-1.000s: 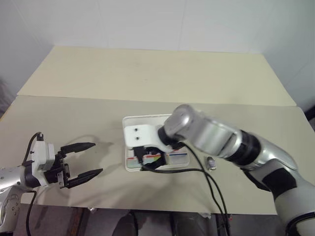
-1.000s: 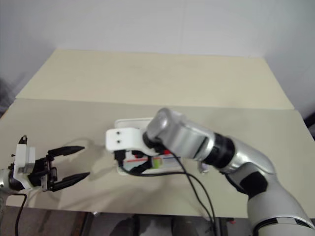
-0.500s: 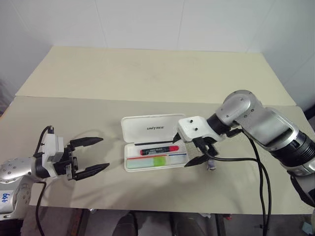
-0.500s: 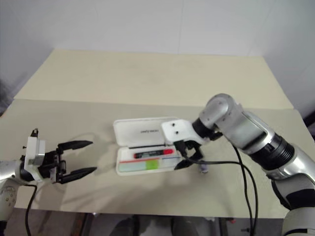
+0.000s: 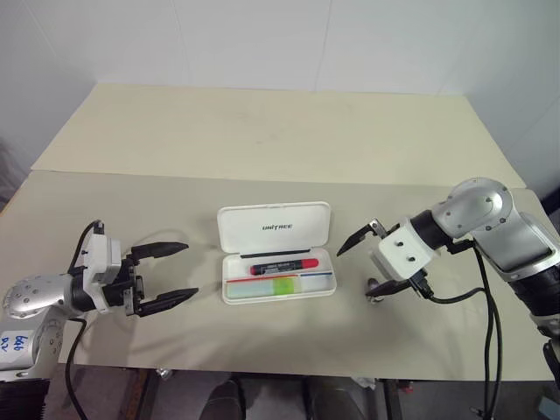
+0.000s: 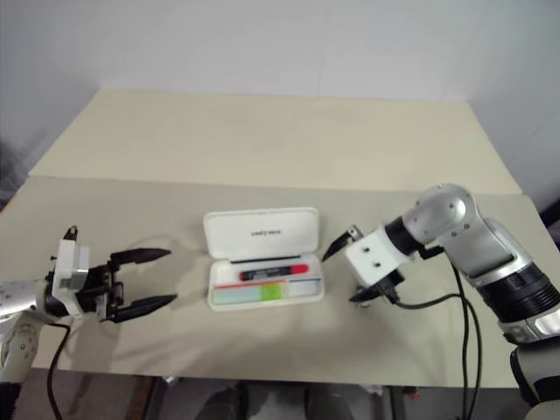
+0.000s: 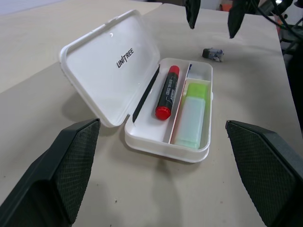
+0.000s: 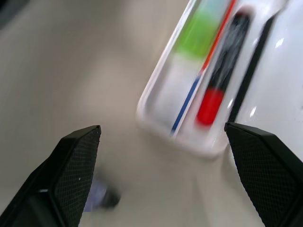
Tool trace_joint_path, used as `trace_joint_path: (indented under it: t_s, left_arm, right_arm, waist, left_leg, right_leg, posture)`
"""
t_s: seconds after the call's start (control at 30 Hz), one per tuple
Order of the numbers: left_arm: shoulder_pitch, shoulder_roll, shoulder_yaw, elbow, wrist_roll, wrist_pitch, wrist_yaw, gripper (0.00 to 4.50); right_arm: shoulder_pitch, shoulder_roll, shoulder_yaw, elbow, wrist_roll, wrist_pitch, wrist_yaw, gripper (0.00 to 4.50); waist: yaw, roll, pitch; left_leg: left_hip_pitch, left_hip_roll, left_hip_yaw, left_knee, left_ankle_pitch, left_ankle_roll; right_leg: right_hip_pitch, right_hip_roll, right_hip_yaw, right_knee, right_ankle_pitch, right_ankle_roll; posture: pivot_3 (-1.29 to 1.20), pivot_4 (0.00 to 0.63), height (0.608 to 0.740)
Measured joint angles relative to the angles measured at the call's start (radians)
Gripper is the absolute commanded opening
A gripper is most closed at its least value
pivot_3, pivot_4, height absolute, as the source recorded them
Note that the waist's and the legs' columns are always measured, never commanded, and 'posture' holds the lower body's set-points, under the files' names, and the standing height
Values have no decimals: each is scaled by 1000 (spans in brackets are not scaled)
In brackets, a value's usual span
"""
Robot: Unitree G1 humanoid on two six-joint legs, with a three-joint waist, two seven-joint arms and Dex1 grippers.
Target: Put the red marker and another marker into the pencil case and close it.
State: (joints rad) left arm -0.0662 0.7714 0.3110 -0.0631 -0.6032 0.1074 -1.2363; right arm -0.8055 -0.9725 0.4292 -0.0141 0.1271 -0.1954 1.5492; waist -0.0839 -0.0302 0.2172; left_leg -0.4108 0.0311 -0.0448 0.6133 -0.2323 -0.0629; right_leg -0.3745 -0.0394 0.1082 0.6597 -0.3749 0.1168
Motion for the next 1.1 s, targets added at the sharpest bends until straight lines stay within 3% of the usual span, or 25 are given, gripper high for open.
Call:
trace_joint_path:
  t_s: [0.2, 0.4, 0.63, 1.1]
  left_arm:
    - [1, -7, -2, 0, 4, 0, 0, 4500]
    - [-3, -7, -3, 8, 10, -1, -1, 4500]
    - [-32, -11, -16, 36, 19, -9, -2, 4500]
    - [-15, -12, -16, 32, 19, -12, 4, 4500]
  right_arm:
    - [1, 34, -4, 27, 28, 41, -1, 4437]
    - [36, -73, 30, 119, -85, -211, 5, 4437]
    - [35, -88, 87, 160, -154, -419, 7, 4437]
    - [31, -73, 152, 121, -234, -551, 8, 4437]
  waist:
    - [2, 0, 0]
    - [16, 0, 0]
    - [4, 0, 0]
    - [2, -1, 0]
  left_leg:
    - [1, 1, -1, 0, 0, 0]
    - [1, -1, 0, 1, 0, 1]
    - [2, 0, 0, 1, 1, 0]
    - [6, 0, 0, 1, 1, 0]
  right_leg:
    - [0, 0, 0, 1, 0, 0]
    - [1, -2, 0, 0, 0, 0]
    - [1, 0, 1, 2, 0, 0]
    - [5, 0, 1, 3, 0, 0]
  posture:
    - [0, 150, 740]
    - [0, 150, 740]
    - [0, 150, 740]
    - [0, 150, 740]
